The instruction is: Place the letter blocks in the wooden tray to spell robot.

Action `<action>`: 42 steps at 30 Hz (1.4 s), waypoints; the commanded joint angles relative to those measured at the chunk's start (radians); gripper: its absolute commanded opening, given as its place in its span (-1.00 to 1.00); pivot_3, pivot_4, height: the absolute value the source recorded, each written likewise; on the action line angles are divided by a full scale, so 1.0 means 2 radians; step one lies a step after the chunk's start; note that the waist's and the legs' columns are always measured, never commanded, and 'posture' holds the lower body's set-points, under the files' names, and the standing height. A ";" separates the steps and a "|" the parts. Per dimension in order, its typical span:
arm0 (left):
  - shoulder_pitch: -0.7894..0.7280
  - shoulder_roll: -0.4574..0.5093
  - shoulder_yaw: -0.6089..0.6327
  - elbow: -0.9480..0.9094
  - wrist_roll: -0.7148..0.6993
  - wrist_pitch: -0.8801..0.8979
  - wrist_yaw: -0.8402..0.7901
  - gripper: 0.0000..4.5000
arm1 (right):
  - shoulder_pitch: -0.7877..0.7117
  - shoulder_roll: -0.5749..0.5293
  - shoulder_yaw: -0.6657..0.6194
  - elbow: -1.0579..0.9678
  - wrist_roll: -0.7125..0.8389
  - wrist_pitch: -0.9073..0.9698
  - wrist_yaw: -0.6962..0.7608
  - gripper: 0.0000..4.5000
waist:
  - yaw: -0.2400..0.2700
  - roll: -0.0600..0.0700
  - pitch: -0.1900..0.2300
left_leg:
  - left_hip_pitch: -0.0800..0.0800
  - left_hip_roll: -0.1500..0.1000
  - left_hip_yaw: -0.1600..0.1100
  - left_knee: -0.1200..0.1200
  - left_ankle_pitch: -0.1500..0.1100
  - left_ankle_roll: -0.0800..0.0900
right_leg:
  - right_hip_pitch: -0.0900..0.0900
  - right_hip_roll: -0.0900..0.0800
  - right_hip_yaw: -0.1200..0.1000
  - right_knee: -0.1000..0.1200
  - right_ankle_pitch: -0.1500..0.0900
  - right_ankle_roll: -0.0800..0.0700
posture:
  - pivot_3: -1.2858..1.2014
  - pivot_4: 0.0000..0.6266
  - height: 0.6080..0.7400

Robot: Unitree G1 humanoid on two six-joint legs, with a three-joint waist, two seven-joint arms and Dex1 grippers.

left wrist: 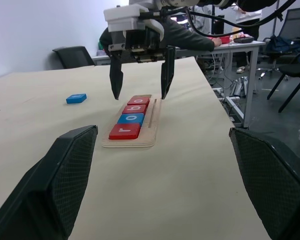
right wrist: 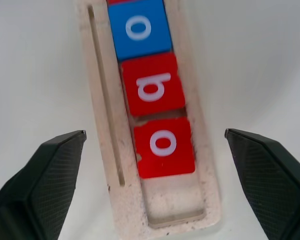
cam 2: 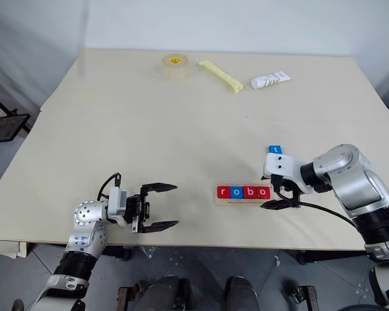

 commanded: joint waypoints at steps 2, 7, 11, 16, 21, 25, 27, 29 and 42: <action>-0.004 -0.001 -0.002 -0.006 0.000 -0.006 -0.001 1.00 | 0.022 -0.019 -0.050 -0.038 0.024 0.026 -0.013 0.99 | 0.001 0.000 0.000 | 0.000 0.000 0.000 0.000 0.000 0.000 | 0.000 0.000 0.000 0.000 0.000 0.000 | 0.03 -0.52 1.00; -0.003 0.000 -0.002 -0.007 0.000 -0.006 -0.002 1.00 | 0.050 -0.024 -0.097 -0.037 0.035 0.040 -0.051 0.99 | 0.001 0.000 0.000 | 0.000 0.000 0.000 0.000 0.000 0.000 | 0.000 0.000 0.000 0.000 0.000 0.000 | 0.03 -0.52 1.00; -0.003 0.001 -0.002 -0.007 -0.001 -0.005 -0.004 1.00 | 0.058 -0.012 -0.150 -0.011 0.045 0.048 -0.106 0.99 | 0.000 0.000 0.000 | 0.000 0.000 0.000 0.000 0.000 0.000 | 0.000 0.000 0.000 0.000 0.000 0.000 | 0.03 -0.52 1.00; -0.008 0.006 -0.002 -0.004 -0.002 0.000 -0.010 1.00 | 0.058 0.029 -0.220 0.022 0.071 0.079 -0.192 0.99 | 0.001 0.000 0.000 | 0.000 0.000 0.000 0.000 0.000 0.000 | 0.000 0.000 0.000 0.000 0.000 0.000 | 0.03 -0.52 1.00; -0.024 0.007 0.000 0.001 -0.003 0.006 -0.012 1.00 | 0.074 0.056 -0.265 0.009 0.096 0.112 -0.244 0.99 | 0.001 0.000 0.000 | 0.000 0.000 0.000 0.000 0.000 0.000 | 0.000 0.000 0.000 0.000 0.000 0.000 | 0.03 -0.52 1.00; -0.031 0.012 0.002 0.006 -0.004 0.008 -0.022 1.00 | 0.142 0.043 -0.328 -0.057 0.132 0.149 -0.245 0.99 | 0.008 0.000 0.000 | 0.000 0.000 -0.001 -0.001 0.000 0.000 | 0.000 0.000 0.000 0.001 0.000 0.000 | 0.03 -0.52 1.00; -0.036 0.014 0.003 0.011 -0.005 0.009 -0.024 1.00 | 0.181 0.042 -0.362 -0.093 0.149 0.168 -0.247 0.99 | 0.011 0.000 0.000 | 0.000 0.000 -0.001 -0.001 0.000 0.000 | 0.000 0.000 0.000 0.001 0.000 0.000 | 0.03 -0.52 1.00; -0.040 0.015 0.004 0.016 -0.005 0.009 -0.028 1.00 | 0.211 0.044 -0.384 -0.117 0.161 0.178 -0.253 0.99 | 0.012 0.000 0.000 | 0.000 0.000 0.000 -0.001 0.000 0.000 | 0.000 0.000 0.000 0.001 0.000 0.000 | 0.03 -0.52 1.00; -0.057 0.009 0.003 0.036 -0.002 0.005 -0.038 1.00 | 0.127 0.132 -0.301 -0.066 0.157 0.157 -0.360 0.99 | 0.003 0.000 0.000 | 0.000 0.000 0.001 -0.001 0.000 0.000 | -0.001 0.001 0.001 0.001 0.000 0.000 | 0.03 -0.52 1.00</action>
